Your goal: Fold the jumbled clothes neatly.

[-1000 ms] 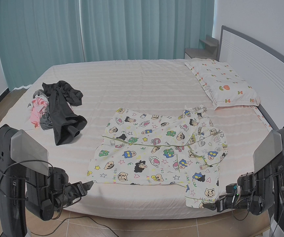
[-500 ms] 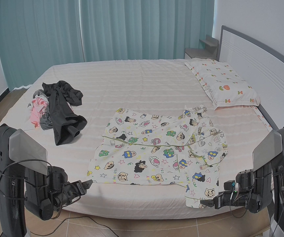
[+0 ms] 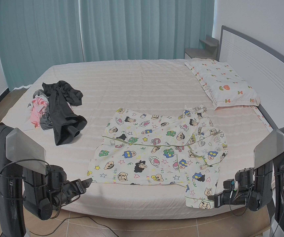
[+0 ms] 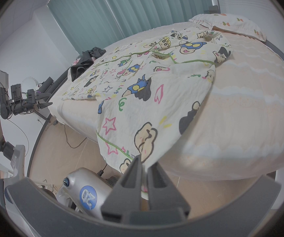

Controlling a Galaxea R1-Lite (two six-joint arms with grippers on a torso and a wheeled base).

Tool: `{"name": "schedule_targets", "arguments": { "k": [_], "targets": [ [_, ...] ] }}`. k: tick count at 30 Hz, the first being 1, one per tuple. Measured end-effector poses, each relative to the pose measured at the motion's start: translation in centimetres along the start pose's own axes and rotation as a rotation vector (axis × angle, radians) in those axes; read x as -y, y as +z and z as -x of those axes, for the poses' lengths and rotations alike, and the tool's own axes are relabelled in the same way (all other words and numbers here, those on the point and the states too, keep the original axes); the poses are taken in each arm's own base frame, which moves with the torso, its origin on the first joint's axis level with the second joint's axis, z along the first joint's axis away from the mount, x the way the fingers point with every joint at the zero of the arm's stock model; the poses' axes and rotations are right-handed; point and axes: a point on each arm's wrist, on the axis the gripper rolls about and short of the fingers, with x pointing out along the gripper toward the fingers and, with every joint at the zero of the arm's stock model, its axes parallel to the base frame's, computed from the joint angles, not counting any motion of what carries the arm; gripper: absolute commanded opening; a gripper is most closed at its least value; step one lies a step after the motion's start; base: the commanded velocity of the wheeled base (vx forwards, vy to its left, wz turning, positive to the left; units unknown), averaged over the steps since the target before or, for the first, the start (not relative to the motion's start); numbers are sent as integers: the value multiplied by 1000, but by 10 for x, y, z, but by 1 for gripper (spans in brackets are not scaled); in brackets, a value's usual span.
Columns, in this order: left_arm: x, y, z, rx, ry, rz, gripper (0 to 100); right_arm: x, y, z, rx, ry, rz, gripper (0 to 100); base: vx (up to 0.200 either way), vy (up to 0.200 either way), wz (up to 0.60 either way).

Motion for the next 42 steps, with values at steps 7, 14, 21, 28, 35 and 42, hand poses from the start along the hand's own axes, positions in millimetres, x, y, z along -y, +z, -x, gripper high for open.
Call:
{"name": "schedule_targets", "arguments": {
  "k": [7, 14, 21, 28, 35, 42],
  "targets": [
    [2, 3, -2, 30, 14, -3, 100, 1, 4, 1, 58, 0, -11, 0, 0, 0, 0],
    [8, 9, -11, 60, 4, -43, 100, 9, -3, 7, 44, 29, -53, 0, 0, 0, 0],
    [8, 13, -32, -10, 52, -49, 100, 14, -7, 11, 32, 62, -79, 0, 0, 0, 0],
    [14, 26, -53, -15, 57, -41, 100, 15, -8, 13, 30, 68, -84, 0, 0, 0, 0],
    [13, 23, -57, -39, 41, -24, 100, 15, -9, 13, 26, 68, -84, 0, 0, 0, 0],
    [11, 16, -60, -109, 32, -40, 100, 15, -10, 14, 22, 68, -84, 0, 0, 0, 0]
  ]
}}
